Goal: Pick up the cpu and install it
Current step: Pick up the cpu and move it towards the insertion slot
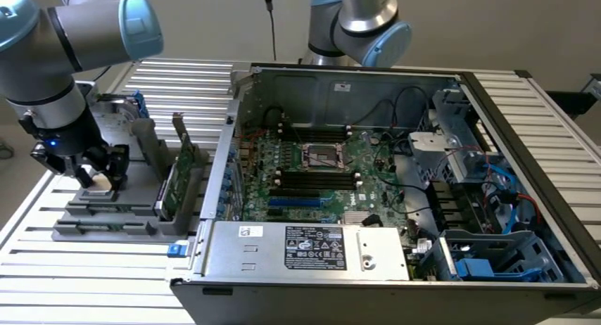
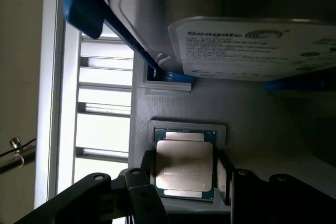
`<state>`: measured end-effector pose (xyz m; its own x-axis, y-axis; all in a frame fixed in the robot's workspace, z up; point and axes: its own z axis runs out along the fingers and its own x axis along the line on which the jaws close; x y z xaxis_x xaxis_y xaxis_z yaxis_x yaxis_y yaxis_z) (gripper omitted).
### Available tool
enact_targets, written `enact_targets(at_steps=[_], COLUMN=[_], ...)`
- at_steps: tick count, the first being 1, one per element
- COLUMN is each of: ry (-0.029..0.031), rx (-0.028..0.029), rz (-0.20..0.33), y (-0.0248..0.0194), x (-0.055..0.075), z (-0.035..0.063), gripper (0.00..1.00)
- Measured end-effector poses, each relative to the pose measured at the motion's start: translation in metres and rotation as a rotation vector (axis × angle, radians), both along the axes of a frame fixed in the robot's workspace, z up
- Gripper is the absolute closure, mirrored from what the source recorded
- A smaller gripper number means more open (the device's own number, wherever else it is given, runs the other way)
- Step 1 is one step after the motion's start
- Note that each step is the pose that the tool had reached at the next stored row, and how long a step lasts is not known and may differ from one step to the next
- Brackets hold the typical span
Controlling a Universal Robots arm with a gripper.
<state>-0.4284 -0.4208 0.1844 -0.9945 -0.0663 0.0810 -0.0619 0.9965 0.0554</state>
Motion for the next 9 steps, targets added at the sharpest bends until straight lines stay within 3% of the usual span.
enact_targets(at_steps=[9], ry=[-0.0005], rx=[-0.0003], rz=[0.000], y=[0.0001], x=[0.0000], z=[-0.0008], gripper=[0.45])
